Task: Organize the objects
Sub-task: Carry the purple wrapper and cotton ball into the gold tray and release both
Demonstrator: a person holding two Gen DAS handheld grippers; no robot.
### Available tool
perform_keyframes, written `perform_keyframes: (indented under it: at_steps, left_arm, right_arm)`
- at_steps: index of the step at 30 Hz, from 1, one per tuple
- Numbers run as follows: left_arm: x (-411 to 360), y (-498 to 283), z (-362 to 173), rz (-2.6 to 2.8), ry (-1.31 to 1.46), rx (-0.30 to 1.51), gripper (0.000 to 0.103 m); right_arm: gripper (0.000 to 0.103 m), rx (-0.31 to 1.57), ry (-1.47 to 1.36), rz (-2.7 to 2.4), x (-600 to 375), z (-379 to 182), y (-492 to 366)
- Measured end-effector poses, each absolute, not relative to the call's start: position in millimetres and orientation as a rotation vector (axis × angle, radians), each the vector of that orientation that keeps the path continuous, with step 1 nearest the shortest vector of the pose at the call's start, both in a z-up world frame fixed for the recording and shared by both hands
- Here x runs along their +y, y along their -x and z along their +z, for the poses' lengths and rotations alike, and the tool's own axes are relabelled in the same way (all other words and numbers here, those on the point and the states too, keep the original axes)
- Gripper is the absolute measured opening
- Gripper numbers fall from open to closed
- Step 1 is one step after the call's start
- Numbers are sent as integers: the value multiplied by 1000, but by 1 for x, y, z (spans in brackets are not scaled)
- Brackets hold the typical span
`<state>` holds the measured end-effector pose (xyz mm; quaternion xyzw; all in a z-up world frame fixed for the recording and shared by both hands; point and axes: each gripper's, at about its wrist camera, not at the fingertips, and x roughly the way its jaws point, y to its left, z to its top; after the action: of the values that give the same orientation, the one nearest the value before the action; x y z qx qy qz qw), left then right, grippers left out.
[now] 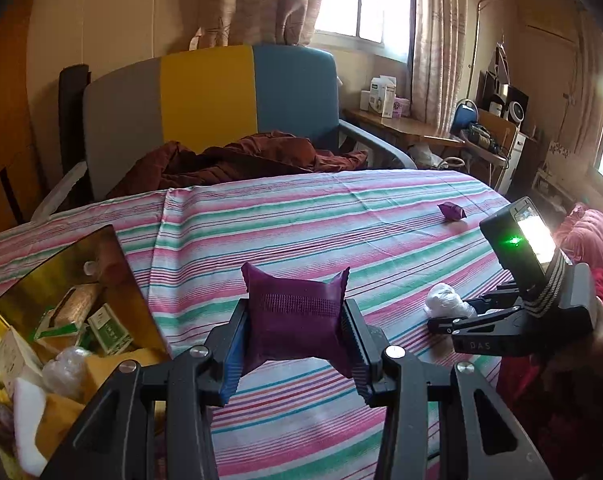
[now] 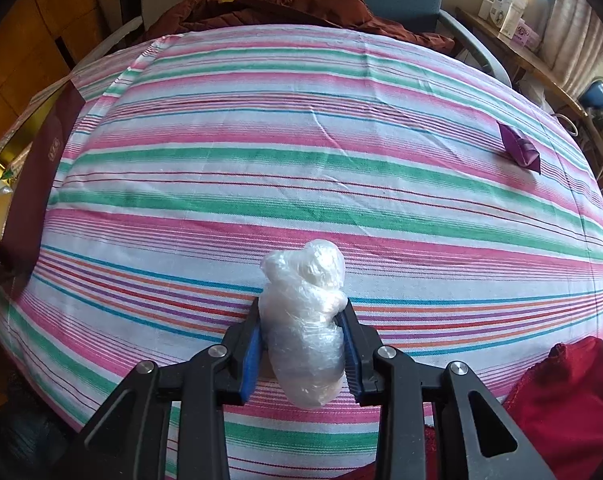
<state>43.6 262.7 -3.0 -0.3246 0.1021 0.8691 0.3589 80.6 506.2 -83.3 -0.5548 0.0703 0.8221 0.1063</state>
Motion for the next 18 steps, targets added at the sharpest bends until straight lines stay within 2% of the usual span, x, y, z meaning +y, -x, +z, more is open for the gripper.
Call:
perform_keyframes:
  at_steps: [8,18]
  left_arm:
    - [209,-30,17,2309,842,165,45]
    - [102,9,34,2542,900,-38,45]
  right_arm:
    - [35,324,1539,2543,485,-53,-74]
    - [35,328,1408,2924,367,13,-24]
